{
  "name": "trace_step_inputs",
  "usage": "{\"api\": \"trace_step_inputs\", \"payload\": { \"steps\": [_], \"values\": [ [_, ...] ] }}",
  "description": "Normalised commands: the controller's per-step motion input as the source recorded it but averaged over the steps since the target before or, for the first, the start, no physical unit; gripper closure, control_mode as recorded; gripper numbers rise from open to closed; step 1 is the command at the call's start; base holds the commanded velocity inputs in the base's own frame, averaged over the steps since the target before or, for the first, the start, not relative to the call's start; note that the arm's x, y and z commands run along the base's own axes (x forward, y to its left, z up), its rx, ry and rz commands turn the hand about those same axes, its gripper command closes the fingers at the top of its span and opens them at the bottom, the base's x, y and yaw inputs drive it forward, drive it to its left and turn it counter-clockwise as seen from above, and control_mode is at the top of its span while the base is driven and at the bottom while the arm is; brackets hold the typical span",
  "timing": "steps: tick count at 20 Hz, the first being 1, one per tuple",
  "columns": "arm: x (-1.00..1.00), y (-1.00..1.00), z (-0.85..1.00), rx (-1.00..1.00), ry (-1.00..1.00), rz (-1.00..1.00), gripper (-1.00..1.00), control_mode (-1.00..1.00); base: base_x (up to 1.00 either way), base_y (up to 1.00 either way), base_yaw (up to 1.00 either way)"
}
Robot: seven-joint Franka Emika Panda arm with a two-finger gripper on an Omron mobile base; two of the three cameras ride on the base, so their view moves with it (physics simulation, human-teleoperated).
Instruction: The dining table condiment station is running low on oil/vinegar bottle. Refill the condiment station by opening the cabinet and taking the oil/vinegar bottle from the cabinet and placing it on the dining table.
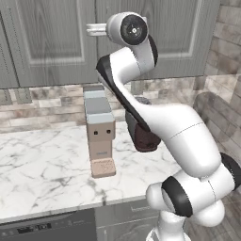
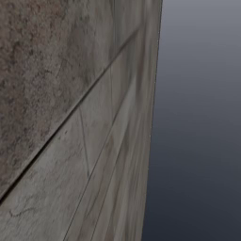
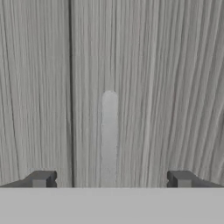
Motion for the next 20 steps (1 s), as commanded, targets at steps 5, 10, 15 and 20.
{"api": "trace_step_inputs", "payload": {
  "steps": [5,10,15,20],
  "values": [
    [0.37,0.0,0.0,0.0,0.0,0.0,-1.0,-1.0,0.0,0.0,0.0],
    [0.36,0.0,0.0,0.0,0.0,0.0,-1.0,-1.0,0.0,0.0,0.0],
    [0.4,0.0,0.0,0.0,0.0,0.0,-1.0,-1.0,0.0,0.0,0.0],
    [0.41,0.09,0.0,0.0,0.0,0.0,1.0,-1.0,0.0,0.0,0.0]
  ]
}}
